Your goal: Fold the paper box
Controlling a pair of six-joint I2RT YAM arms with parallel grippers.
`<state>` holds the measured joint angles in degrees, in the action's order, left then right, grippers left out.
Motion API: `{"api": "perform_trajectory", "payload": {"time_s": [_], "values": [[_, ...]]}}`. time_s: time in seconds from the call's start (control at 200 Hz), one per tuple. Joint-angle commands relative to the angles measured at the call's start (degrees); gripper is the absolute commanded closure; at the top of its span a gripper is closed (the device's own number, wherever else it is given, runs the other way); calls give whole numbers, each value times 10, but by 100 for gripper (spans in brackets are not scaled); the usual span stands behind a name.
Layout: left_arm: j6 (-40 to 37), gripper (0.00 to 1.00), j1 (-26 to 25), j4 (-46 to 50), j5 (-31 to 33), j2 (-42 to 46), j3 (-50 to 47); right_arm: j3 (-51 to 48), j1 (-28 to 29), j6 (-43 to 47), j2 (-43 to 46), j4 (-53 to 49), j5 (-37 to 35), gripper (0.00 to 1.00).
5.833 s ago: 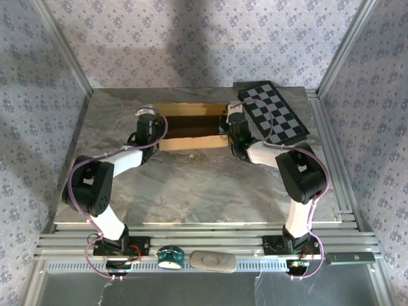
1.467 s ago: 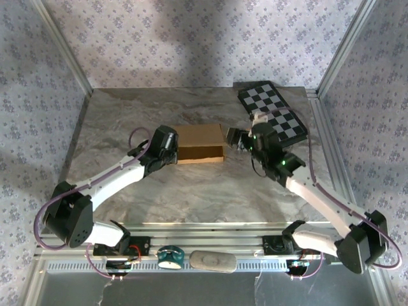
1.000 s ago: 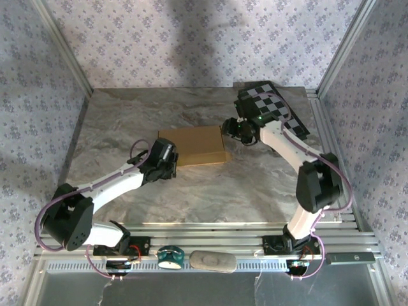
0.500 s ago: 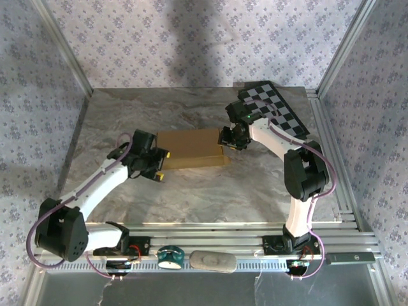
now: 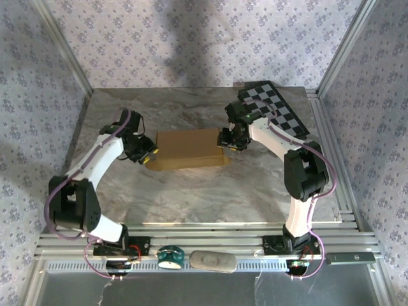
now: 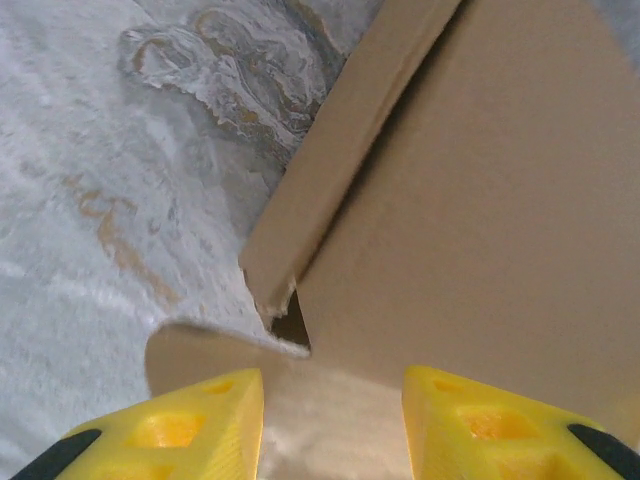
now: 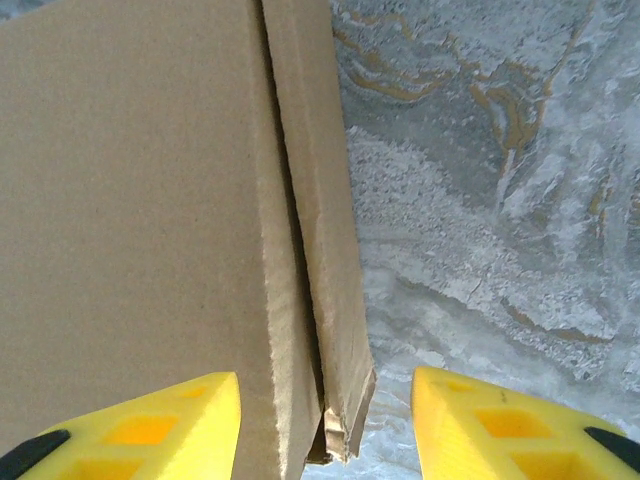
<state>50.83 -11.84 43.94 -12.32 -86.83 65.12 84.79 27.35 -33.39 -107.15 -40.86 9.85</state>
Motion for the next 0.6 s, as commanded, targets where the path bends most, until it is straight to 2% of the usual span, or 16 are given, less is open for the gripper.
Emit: {"api": "perform_trajectory", "payload": {"time_s": [0.0,0.175,0.22,0.255,0.52,0.6], "values": [[-64,60,1,-47,-26,-32,-15,19,8,10,-8,-24,17,53],[-76,69,-1,-68,-16,-55,-50,20,10,10,-37,-24,17,62],[-77,78,-1,-74,-21,-50,-61,20,11,10,-38,-25,13,64],[-75,82,-1,-75,-22,-47,-65,20,12,10,-37,-27,9,65],[-90,77,-1,-54,-12,-51,-45,20,7,11,-61,-56,-5,73],[-103,78,-1,-16,2,-59,-33,14,5,14,-62,-56,-12,75]]}}
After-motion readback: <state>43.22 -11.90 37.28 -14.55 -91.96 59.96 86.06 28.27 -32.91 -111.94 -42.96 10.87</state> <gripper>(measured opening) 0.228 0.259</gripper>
